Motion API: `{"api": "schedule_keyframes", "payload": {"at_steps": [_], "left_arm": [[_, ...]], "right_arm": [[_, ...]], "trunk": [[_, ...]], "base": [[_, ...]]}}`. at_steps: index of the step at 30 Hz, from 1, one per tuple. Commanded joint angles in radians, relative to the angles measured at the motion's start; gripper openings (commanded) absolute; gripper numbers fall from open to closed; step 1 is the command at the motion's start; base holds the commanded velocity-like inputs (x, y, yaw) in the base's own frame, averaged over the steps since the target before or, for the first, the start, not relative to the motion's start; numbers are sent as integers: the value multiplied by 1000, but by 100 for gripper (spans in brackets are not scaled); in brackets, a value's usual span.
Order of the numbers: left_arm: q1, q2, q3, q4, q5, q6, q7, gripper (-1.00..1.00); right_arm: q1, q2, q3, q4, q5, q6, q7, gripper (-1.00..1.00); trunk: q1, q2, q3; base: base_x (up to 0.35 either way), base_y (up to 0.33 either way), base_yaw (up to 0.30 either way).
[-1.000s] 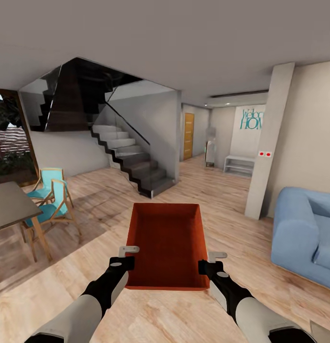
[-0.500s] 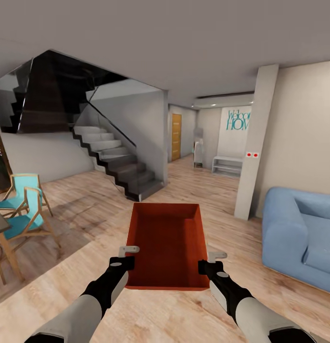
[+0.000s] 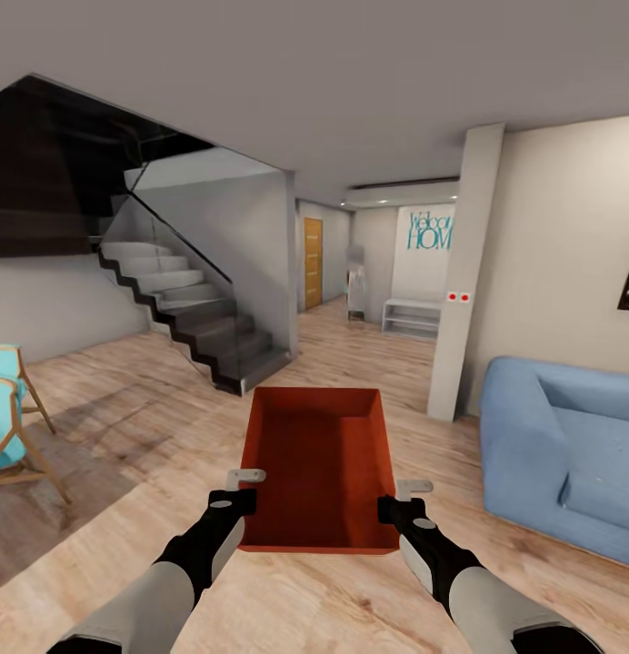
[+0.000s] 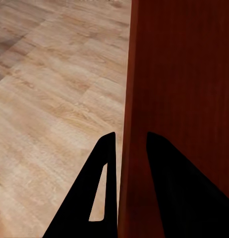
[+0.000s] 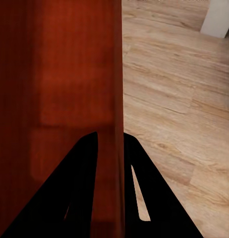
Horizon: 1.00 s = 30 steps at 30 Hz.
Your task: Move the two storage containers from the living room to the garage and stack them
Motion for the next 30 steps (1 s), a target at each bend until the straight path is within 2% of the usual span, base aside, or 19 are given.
{"api": "schedule_keyframes", "payload": {"at_steps": [1,9,10,18,30], "left_arm": [[0,0,7,1,18,6,11,-100],[0,0,7,1,18,6,11,-100],[4,6,-3,-2,11,2,9,-100],[6,9,-11,-3,15,2,9,-100],[6,11,-19,-2,23,3,8,-100]], "right_arm": [[-1,0,-27,-2,1,-15,-84,-100],[-1,0,-27,-3,1,-13,-83,-100],[-1,2,4,1,-13,-11,0,-100],[-1,-1,19,1,-14,-15,-4,-100],[-1,-3,45,1,-41,-17,-6,-100]], "trunk": [[1,-1,0],[1,-1,0],[1,-1,0],[1,-1,0],[1,-1,0]], "base": [[322,0,-1],[323,0,0],[321,0,0],[322,0,0],[322,0,0]]}}
